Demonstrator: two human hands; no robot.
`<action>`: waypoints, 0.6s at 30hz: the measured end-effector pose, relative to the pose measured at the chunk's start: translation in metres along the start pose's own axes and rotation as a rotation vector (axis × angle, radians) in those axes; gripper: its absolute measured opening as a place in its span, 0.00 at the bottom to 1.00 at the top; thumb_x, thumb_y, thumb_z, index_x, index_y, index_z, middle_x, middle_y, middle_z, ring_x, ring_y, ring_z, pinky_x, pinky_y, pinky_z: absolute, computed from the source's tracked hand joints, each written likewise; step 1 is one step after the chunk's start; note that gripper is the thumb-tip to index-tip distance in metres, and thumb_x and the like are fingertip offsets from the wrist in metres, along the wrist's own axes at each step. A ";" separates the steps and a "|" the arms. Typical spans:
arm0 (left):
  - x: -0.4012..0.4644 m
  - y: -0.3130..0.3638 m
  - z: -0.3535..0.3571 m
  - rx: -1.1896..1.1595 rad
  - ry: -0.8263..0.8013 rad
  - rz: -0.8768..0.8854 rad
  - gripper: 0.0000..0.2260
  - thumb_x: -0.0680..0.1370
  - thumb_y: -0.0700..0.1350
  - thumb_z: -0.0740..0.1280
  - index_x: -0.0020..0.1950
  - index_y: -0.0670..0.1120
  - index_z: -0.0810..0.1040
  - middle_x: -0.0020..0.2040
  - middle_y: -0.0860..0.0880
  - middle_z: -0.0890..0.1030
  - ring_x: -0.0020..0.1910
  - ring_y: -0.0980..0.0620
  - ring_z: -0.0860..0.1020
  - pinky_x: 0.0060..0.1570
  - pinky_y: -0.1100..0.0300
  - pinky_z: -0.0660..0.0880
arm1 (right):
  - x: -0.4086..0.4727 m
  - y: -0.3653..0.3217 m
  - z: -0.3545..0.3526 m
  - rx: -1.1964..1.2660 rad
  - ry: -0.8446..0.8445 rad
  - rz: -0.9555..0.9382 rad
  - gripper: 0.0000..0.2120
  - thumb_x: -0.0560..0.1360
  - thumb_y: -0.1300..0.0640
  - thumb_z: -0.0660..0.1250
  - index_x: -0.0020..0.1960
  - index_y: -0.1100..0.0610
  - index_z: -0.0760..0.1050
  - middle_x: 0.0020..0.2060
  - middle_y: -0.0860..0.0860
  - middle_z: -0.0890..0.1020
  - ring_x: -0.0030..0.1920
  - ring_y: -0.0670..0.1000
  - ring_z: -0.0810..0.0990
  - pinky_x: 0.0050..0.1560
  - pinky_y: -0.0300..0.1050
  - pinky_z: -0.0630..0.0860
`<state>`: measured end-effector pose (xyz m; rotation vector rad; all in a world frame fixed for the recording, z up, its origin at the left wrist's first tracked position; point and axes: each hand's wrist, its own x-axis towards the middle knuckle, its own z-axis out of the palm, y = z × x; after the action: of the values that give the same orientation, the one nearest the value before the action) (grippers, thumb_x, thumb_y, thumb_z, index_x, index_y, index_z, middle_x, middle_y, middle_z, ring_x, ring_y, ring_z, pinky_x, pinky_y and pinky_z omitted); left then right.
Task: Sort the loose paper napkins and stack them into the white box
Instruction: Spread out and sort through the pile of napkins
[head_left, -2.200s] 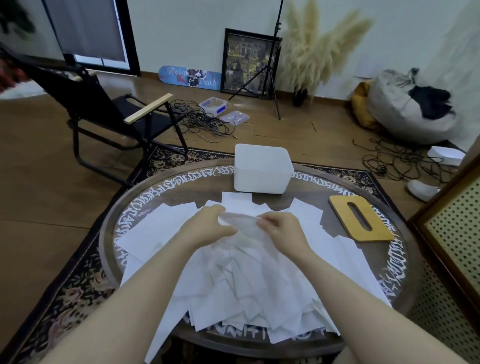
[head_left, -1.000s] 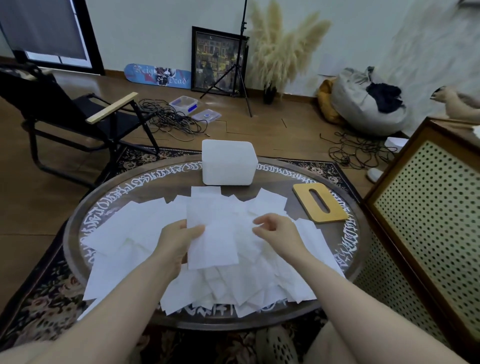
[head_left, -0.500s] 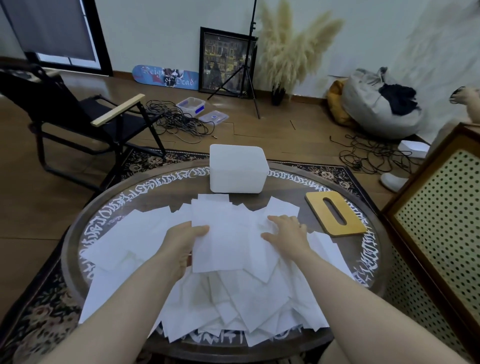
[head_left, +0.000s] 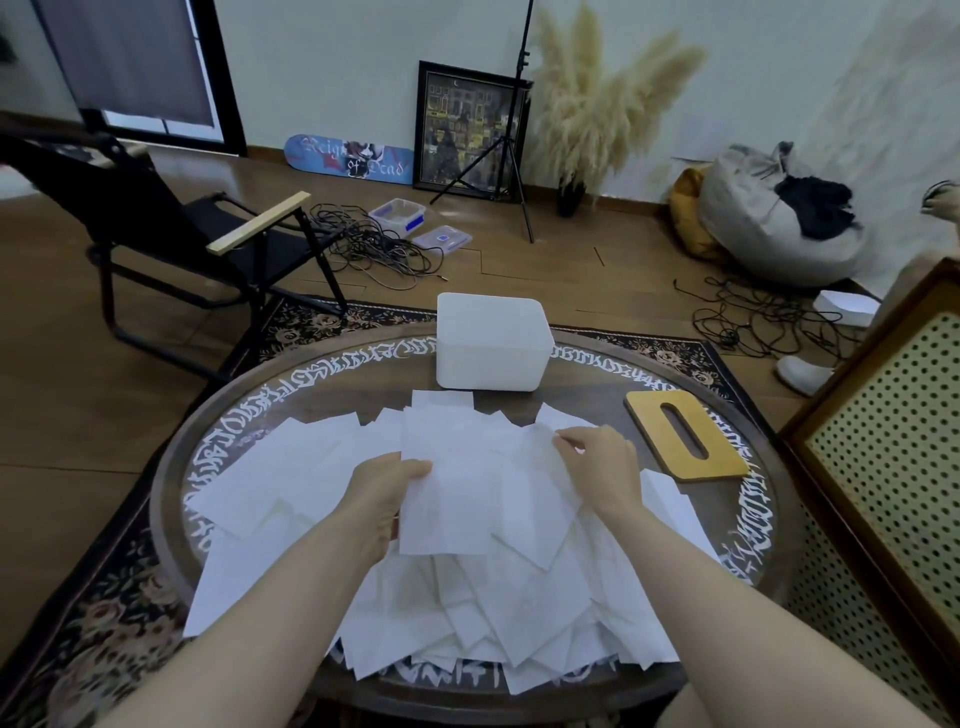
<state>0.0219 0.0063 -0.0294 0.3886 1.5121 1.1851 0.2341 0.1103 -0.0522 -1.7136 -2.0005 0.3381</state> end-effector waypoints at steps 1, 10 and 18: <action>0.000 -0.001 0.000 -0.004 0.007 -0.007 0.04 0.77 0.37 0.65 0.49 0.43 0.78 0.44 0.45 0.81 0.41 0.45 0.79 0.44 0.54 0.76 | -0.004 -0.007 -0.006 0.038 0.015 -0.027 0.10 0.78 0.55 0.64 0.47 0.55 0.84 0.43 0.50 0.85 0.49 0.53 0.78 0.54 0.48 0.71; -0.008 -0.015 0.012 0.000 0.003 -0.030 0.06 0.78 0.35 0.61 0.48 0.41 0.77 0.42 0.44 0.80 0.40 0.45 0.78 0.41 0.56 0.76 | -0.062 -0.053 -0.029 0.149 -0.015 -0.508 0.05 0.74 0.56 0.71 0.47 0.50 0.85 0.33 0.49 0.81 0.39 0.51 0.78 0.41 0.47 0.73; -0.025 -0.015 0.018 -0.036 -0.069 -0.027 0.06 0.80 0.42 0.64 0.53 0.41 0.77 0.51 0.41 0.82 0.51 0.39 0.80 0.56 0.43 0.77 | -0.082 -0.050 -0.020 0.002 -0.152 -0.825 0.14 0.74 0.42 0.62 0.47 0.46 0.84 0.44 0.39 0.83 0.50 0.43 0.75 0.45 0.39 0.64</action>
<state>0.0512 -0.0115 -0.0257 0.3804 1.4305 1.1649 0.2095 0.0185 -0.0275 -0.7486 -2.5951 0.1757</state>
